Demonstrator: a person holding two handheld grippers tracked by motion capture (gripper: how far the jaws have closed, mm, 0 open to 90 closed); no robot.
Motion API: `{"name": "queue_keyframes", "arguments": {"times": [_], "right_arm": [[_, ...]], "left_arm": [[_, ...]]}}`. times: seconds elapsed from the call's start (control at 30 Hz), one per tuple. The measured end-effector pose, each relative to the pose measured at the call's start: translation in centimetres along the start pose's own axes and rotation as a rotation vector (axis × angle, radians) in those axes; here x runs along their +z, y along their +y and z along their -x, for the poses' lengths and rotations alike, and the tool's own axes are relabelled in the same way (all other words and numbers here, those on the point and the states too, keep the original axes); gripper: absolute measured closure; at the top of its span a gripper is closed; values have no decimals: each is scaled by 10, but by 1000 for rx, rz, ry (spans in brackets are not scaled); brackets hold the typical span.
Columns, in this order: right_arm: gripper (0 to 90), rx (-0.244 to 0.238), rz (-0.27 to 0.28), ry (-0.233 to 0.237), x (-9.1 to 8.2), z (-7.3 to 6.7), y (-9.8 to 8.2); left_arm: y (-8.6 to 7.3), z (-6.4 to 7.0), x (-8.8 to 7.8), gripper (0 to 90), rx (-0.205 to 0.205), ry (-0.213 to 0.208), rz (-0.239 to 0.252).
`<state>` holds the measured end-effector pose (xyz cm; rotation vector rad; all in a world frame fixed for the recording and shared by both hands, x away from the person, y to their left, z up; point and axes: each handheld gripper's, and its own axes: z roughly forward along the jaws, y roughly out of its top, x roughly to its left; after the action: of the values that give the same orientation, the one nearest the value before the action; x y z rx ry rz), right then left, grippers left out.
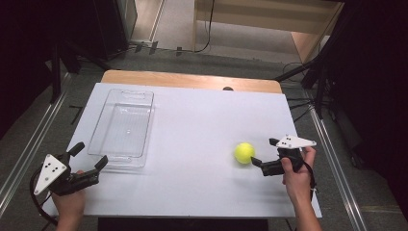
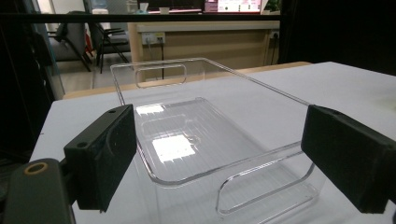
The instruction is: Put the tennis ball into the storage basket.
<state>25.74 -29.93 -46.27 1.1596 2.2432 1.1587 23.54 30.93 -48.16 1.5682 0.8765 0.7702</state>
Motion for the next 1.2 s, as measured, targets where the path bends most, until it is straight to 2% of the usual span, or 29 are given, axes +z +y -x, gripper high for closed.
{"name": "queue_keyframes", "arguments": {"times": [0.27,0.33,0.57,0.77,1.2], "right_arm": [[0,-24,-40,21,9,-2,6],[0,-15,-46,23,9,-3,6],[0,-44,-92,14,18,-3,10],[0,-49,-105,19,21,-3,12],[0,-48,-179,32,33,-4,16]], "left_arm": [[0,0,0,111,-4,-1,3],[0,0,0,110,-3,-1,2],[0,0,0,110,-4,-3,5],[0,0,0,111,-3,-3,4],[0,0,0,111,-4,-5,6]]}}
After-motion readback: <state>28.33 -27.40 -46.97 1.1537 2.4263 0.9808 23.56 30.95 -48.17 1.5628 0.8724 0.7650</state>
